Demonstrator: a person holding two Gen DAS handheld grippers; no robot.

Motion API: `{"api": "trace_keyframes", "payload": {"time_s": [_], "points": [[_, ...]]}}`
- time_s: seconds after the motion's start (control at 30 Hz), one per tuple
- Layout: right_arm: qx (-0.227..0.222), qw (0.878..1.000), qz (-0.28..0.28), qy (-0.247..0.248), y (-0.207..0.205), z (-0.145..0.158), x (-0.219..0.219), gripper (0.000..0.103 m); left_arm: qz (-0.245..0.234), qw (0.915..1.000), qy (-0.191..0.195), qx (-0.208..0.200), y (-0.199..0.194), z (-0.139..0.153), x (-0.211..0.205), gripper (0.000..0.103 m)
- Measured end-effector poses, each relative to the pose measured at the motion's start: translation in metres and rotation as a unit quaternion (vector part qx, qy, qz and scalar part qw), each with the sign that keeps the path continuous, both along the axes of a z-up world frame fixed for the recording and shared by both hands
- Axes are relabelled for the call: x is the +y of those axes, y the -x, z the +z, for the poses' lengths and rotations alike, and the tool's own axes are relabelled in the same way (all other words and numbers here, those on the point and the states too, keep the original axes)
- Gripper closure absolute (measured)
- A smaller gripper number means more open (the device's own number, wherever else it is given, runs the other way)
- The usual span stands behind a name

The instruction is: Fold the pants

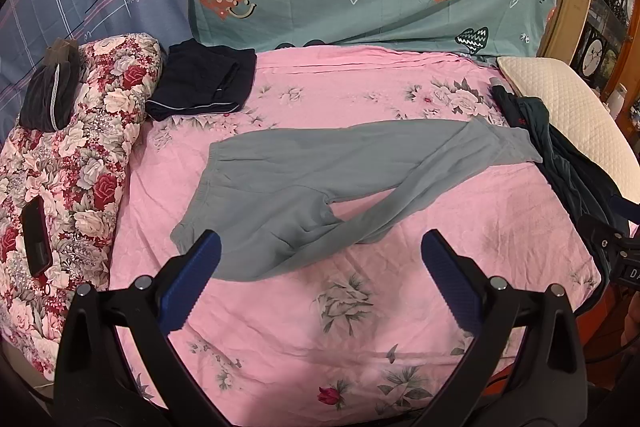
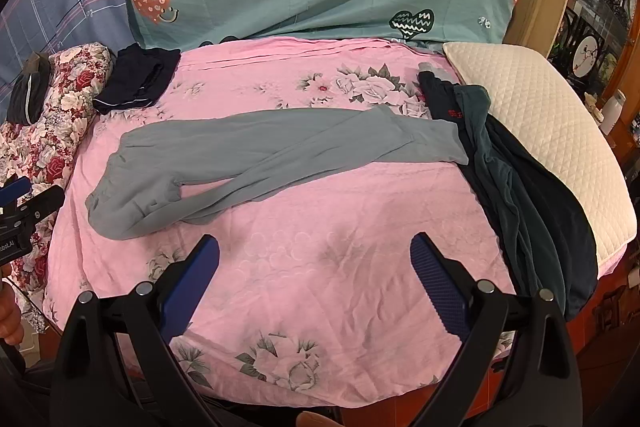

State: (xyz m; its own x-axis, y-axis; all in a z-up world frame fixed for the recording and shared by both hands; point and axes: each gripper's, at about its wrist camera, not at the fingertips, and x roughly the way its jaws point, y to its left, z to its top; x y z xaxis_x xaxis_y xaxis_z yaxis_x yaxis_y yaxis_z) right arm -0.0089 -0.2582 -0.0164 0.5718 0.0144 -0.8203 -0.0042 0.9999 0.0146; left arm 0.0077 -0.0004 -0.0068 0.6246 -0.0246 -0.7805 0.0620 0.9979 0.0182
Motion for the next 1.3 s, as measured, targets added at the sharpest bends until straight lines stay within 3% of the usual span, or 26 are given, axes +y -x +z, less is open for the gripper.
{"api": "trace_keyframes", "payload": {"time_s": [0.37, 0.6, 0.83, 0.93, 1.07, 1.3], "points": [[0.010, 1.000, -0.004, -0.007, -0.008, -0.010, -0.007, 0.007, 0.006, 0.9999, -0.004, 0.015, -0.010, -0.016, 0.007, 0.002], [0.025, 0.997, -0.024, -0.069, -0.042, -0.044, -0.048, 0.007, 0.047, 0.9978, -0.010, 0.045, -0.020, -0.055, 0.035, 0.002], [0.027, 0.994, -0.068, -0.084, -0.129, -0.088, -0.099, 0.012, 0.094, 0.9912, -0.007, 0.093, -0.023, -0.089, 0.065, 0.002], [0.024, 0.995, -0.051, -0.083, -0.182, -0.097, -0.106, 0.014, 0.111, 0.9881, -0.012, 0.106, -0.026, -0.097, 0.073, 0.002], [0.036, 0.997, -0.042, -0.050, -0.257, -0.115, -0.113, 0.025, 0.136, 0.9837, -0.008, 0.118, -0.030, -0.102, 0.081, 0.002], [0.093, 0.992, -0.076, 0.027, -0.354, -0.171, -0.133, 0.025, 0.172, 0.9760, -0.008, 0.133, -0.035, -0.108, 0.089, 0.002]]}}
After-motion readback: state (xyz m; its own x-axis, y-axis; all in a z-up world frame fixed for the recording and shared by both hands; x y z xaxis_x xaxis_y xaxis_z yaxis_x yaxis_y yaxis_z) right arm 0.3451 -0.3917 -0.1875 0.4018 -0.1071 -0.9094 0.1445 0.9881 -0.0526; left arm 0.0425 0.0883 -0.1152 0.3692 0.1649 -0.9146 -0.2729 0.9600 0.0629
